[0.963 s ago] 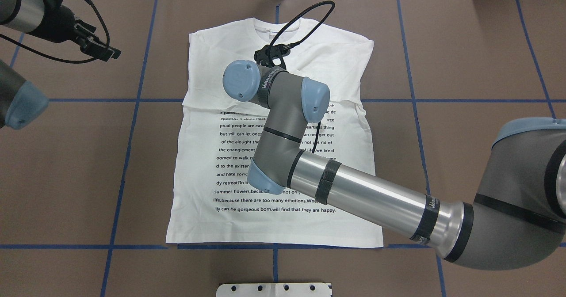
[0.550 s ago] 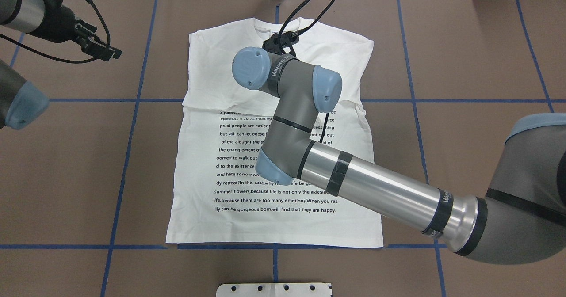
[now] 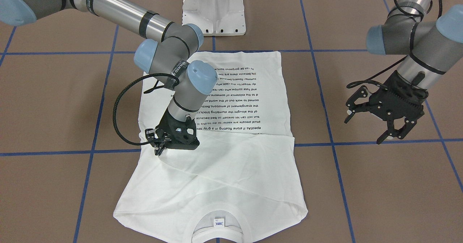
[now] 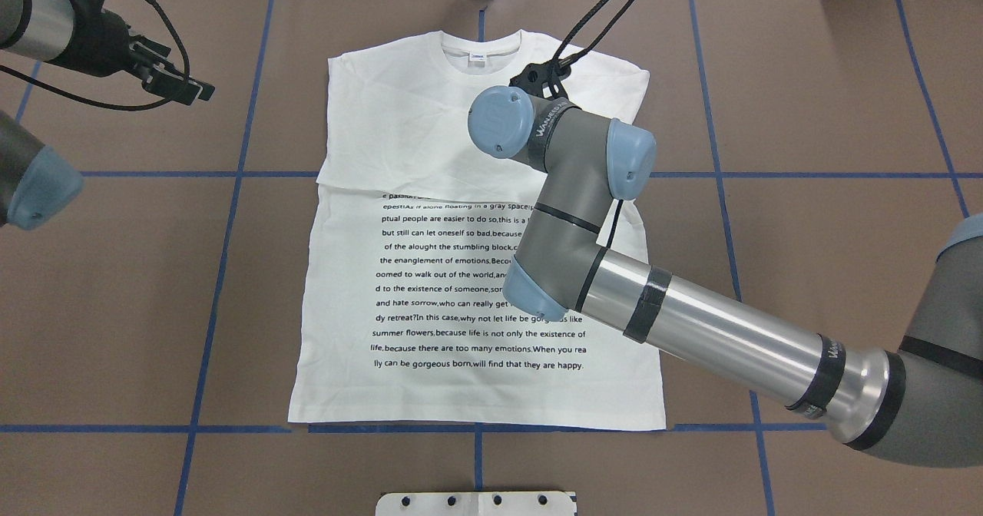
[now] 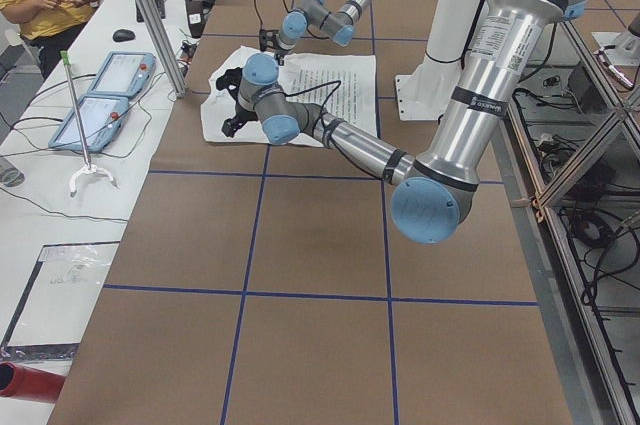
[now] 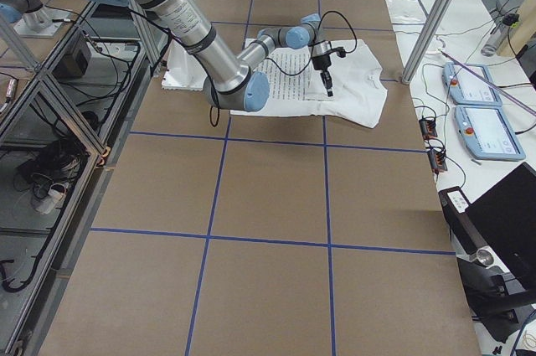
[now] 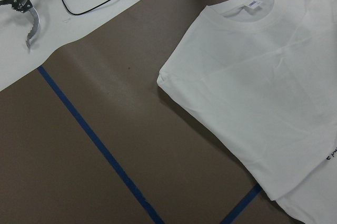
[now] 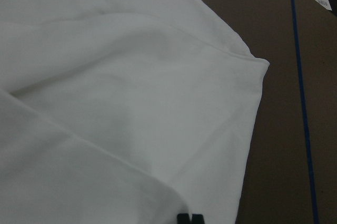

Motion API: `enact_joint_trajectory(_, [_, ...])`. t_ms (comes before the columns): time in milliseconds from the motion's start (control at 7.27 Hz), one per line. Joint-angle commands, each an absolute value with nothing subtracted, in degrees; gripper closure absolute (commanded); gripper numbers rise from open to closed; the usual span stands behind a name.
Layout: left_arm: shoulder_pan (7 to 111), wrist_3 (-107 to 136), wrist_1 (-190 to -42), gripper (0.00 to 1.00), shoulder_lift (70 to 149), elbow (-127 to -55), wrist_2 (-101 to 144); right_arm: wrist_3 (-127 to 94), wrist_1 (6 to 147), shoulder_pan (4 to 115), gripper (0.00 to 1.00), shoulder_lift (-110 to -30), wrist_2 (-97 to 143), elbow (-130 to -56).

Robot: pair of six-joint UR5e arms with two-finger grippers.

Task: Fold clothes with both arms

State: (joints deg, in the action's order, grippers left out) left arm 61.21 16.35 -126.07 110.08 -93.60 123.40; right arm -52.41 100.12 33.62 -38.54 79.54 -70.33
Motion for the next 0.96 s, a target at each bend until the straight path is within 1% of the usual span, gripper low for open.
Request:
enact_joint_trajectory(0, [61.2, 16.5, -126.2, 0.00, 110.0, -93.6, 123.4, -51.9, 99.8, 33.7, 0.63, -39.9, 79.5, -70.8])
enact_joint_trajectory(138, [61.2, 16.5, -126.2, 0.00, 110.1, -93.7, 123.4, -51.9, 99.6, 33.7, 0.01, -41.2, 79.3, -72.1])
enact_joint_trajectory(413, [61.2, 18.2, -126.2, 0.00, 110.1, -94.2, 123.4, -50.9, 98.7, 33.9, 0.00, -45.8, 80.0, -82.2])
enact_joint_trajectory(550, [60.7, 22.6, -125.9, 0.00, 110.2, -95.8, 123.0, -51.8, 98.6, 34.1, 0.00, -47.8, 81.6, -87.7])
enact_joint_trajectory(688, [59.2, 24.7, -125.8, 0.00, 109.5, -96.9, 122.6, -52.5, 96.4, 34.4, 0.00, -51.8, 86.3, -94.5])
enact_joint_trajectory(826, [57.8, 27.2, -125.5, 0.00, 108.4, -99.1, 122.6, -55.8, 87.2, 34.2, 0.00, -60.0, 87.6, -100.2])
